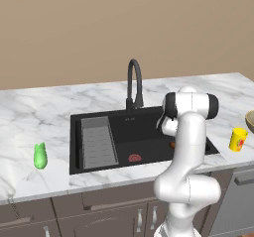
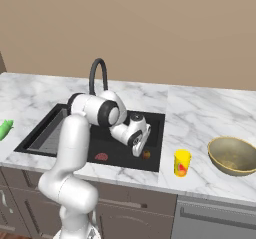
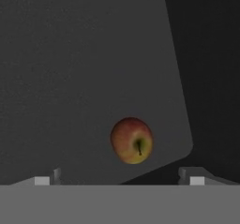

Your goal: Remove the corn and apple from the sink. Then move the bowl and cup from the counter to the sink for washing.

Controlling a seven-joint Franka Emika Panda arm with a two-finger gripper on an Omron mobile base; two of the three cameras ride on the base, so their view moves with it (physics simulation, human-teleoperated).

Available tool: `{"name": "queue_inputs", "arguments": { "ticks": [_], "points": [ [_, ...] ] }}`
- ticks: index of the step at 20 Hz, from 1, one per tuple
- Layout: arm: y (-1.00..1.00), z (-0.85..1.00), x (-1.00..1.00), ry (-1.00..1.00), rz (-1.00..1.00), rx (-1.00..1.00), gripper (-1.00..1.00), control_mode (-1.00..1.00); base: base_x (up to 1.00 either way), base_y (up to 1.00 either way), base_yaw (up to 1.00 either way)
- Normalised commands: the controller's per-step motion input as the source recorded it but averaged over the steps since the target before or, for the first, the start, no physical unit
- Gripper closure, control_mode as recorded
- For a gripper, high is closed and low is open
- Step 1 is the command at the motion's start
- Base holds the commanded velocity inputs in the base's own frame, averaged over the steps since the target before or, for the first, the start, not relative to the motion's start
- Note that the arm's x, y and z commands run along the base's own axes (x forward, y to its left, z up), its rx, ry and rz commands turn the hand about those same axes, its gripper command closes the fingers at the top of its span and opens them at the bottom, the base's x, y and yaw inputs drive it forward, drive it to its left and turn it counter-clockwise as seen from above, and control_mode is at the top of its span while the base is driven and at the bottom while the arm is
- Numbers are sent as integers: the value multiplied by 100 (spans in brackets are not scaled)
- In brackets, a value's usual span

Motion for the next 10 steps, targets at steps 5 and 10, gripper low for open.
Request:
{"name": "queue_inputs", "arguments": {
  "ticks": [5, 10],
  "points": [
    [0, -12, 4, 0, 0, 0, -100, -100, 0, 0, 0],
    [-3, -12, 1, 0, 0, -1, -100, -100, 0, 0, 0]
  ]
}}
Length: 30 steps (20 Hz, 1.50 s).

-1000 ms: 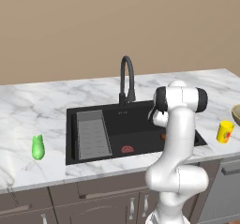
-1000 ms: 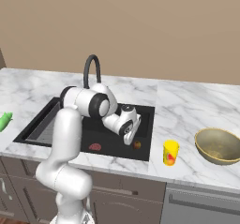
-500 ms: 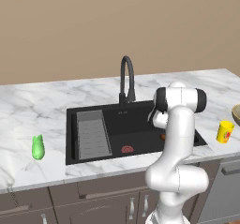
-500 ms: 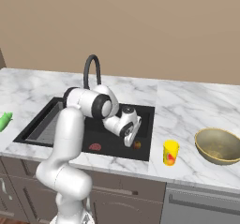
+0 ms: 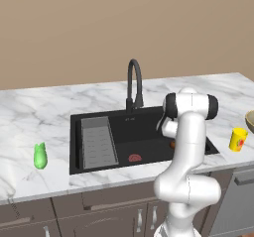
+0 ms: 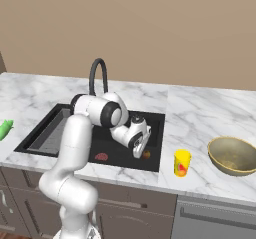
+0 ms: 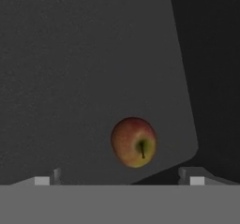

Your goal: Remove the corn and apple from the sink. Then move the bowl and cup from the counter to the sink for washing.

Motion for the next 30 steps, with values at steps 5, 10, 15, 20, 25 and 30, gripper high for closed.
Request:
{"name": "queue_inputs", "arguments": {
  "ticks": [5, 10, 15, 20, 25, 30],
  "points": [
    [-5, -13, 2, 2, 0, -1, -100, -100, 0, 0, 0],
    [-3, -11, 4, 2, 0, -1, -100, -100, 0, 0, 0],
    [0, -9, 9, 0, 0, 0, -100, -100, 0, 0, 0],
    [0, -7, 11, 0, 0, 0, -100, -100, 0, 0, 0],
    [-1, -11, 10, 3, 0, 0, -100, -100, 0, 0, 0],
    [-2, -14, 9, 6, 0, 0, -100, -100, 0, 0, 0]
  ]
}}
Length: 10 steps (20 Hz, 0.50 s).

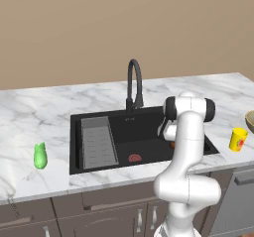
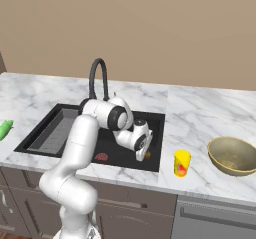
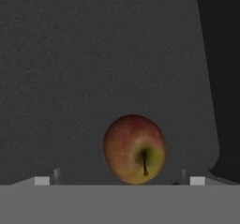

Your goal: Remove the corn and apple from the sink. Then move the bowl and cup from the counter to the sink for washing.

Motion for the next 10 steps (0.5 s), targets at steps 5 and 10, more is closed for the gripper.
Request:
{"name": "queue_inputs", "arguments": {
  "ticks": [5, 10],
  "points": [
    [0, -15, 13, 7, 0, 0, -100, -100, 0, 0, 0],
    [0, -10, 13, 5, 0, 0, -100, -100, 0, 0, 0]
  ]
}}
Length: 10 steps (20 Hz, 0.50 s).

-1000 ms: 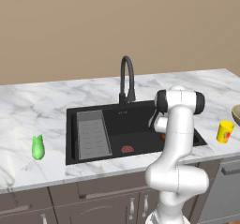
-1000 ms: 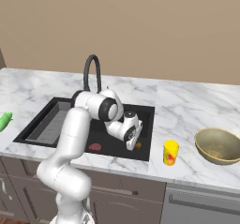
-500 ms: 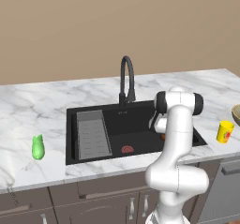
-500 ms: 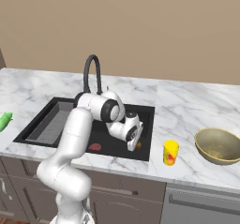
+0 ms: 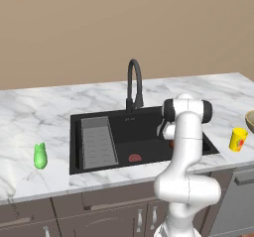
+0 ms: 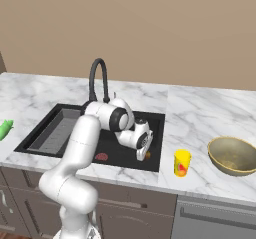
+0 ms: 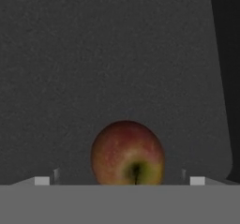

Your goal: Remove the corn and apple from the sink. Then move the bowl and cup from the counter to the sink for washing.

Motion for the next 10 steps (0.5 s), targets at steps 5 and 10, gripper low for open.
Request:
{"name": "queue_inputs", "arguments": {
  "ticks": [5, 10],
  "points": [
    [0, -12, 11, 6, 0, 0, -100, -100, 0, 0, 0],
    [-2, -19, 7, 9, 0, 0, -100, -100, 0, 0, 0]
  ]
}}
